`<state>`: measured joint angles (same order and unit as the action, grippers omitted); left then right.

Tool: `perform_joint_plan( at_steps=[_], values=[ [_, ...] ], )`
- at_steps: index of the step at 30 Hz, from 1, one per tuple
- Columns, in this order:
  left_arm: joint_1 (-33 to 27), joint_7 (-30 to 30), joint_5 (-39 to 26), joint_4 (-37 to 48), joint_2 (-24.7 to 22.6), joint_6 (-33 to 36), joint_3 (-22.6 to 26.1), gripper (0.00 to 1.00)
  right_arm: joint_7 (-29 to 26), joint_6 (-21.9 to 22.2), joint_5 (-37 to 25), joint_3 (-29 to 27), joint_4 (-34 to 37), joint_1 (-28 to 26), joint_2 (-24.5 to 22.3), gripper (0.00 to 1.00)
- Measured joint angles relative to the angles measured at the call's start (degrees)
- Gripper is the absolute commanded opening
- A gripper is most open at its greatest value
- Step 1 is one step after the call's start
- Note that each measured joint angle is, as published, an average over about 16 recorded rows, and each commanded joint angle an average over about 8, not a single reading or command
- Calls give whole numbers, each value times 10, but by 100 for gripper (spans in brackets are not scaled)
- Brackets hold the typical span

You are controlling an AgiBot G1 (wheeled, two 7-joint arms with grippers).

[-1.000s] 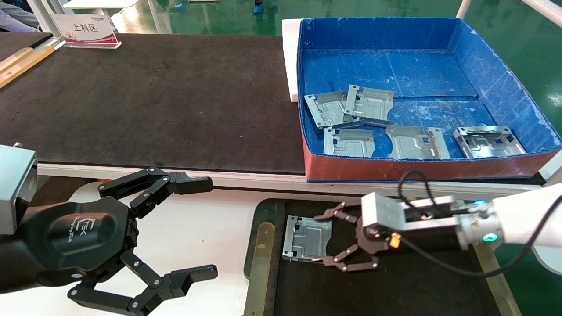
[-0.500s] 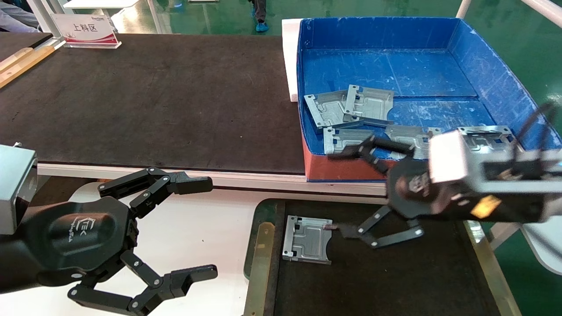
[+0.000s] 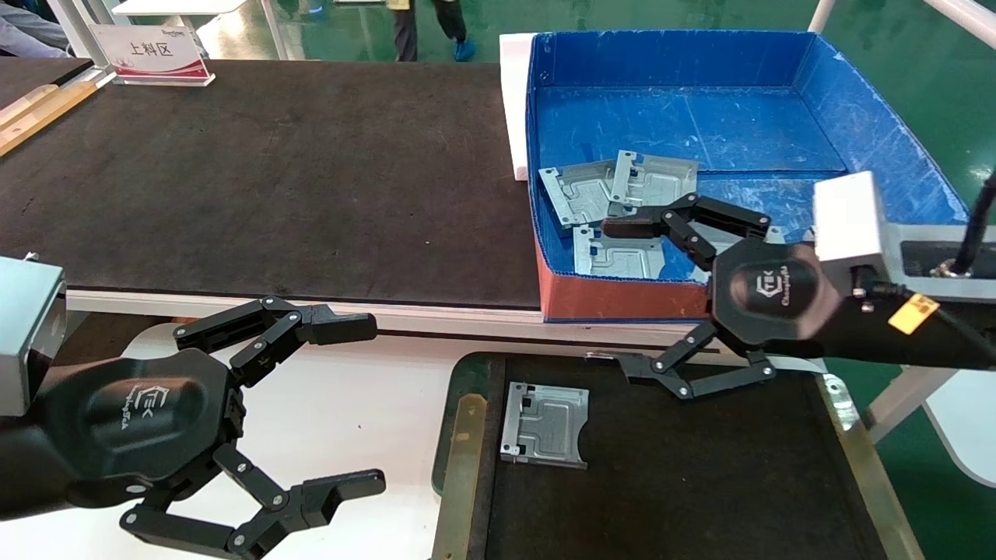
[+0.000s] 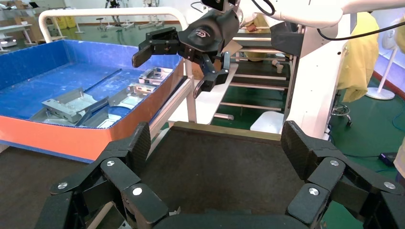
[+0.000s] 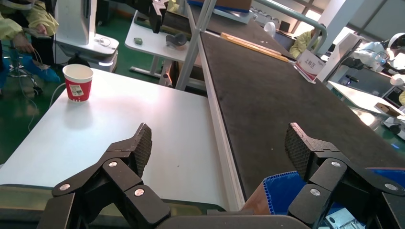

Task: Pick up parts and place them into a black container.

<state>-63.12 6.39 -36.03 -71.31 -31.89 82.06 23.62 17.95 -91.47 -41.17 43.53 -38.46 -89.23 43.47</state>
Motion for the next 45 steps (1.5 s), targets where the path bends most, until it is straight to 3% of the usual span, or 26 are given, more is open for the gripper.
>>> perform_joint_plan(
  at_steps=[45],
  values=[
    [0,0,0,0,0,0,0,100,-203,41,-6,-195,-249,196,-59,100]
  ],
)
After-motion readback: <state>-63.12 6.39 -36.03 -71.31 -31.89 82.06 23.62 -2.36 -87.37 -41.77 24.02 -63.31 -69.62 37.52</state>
